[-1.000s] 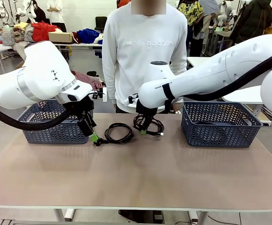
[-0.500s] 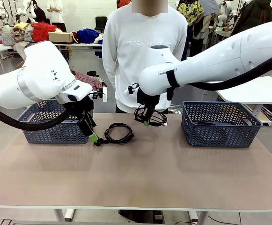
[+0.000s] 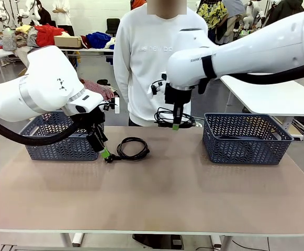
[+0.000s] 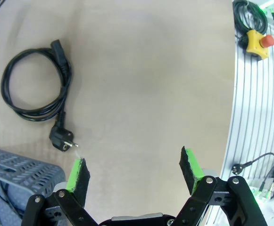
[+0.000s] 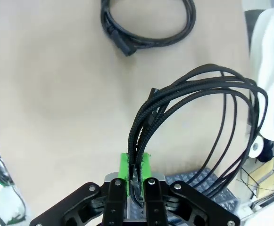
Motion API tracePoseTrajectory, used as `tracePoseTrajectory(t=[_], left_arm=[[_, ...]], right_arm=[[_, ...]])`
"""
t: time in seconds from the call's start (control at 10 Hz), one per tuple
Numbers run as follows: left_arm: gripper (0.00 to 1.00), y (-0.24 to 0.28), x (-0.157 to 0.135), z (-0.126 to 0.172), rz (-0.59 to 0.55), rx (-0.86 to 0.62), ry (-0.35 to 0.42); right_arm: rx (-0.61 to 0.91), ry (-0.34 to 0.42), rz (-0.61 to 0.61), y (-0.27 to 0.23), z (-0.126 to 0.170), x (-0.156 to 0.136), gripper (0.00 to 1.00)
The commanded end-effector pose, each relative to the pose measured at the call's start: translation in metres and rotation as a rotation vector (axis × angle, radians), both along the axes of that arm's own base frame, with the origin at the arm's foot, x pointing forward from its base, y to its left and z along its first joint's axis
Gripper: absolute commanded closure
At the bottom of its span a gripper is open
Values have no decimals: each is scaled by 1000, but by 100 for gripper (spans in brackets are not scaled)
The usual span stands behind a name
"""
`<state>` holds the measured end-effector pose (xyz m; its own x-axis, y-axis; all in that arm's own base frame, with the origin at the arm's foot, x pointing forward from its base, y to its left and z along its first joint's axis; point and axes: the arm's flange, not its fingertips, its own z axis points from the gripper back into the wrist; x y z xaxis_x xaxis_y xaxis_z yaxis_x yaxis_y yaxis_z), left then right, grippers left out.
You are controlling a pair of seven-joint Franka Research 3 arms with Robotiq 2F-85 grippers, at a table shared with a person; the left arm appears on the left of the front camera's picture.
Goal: Organize the cables according to human instructions.
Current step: Pick up a bundle of cables and place it in the basket indicated by the human.
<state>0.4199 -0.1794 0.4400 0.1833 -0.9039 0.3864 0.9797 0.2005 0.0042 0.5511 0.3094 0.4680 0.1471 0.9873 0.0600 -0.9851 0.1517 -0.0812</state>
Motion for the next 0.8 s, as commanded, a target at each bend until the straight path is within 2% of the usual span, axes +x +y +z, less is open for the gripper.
tracePoseTrajectory(t=[0.0, 0.4, 0.7], left_arm=[[0, 1, 0, 0, 5, 2, -2], [0, 1, 0, 0, 5, 2, -2], [0, 1, 0, 0, 5, 2, -2]], right_arm=[[10, -4, 75, -36, 13, -19, 100], [8, -20, 34, -90, 30, -24, 100], [-9, -20, 6, -89, 34, -16, 100]])
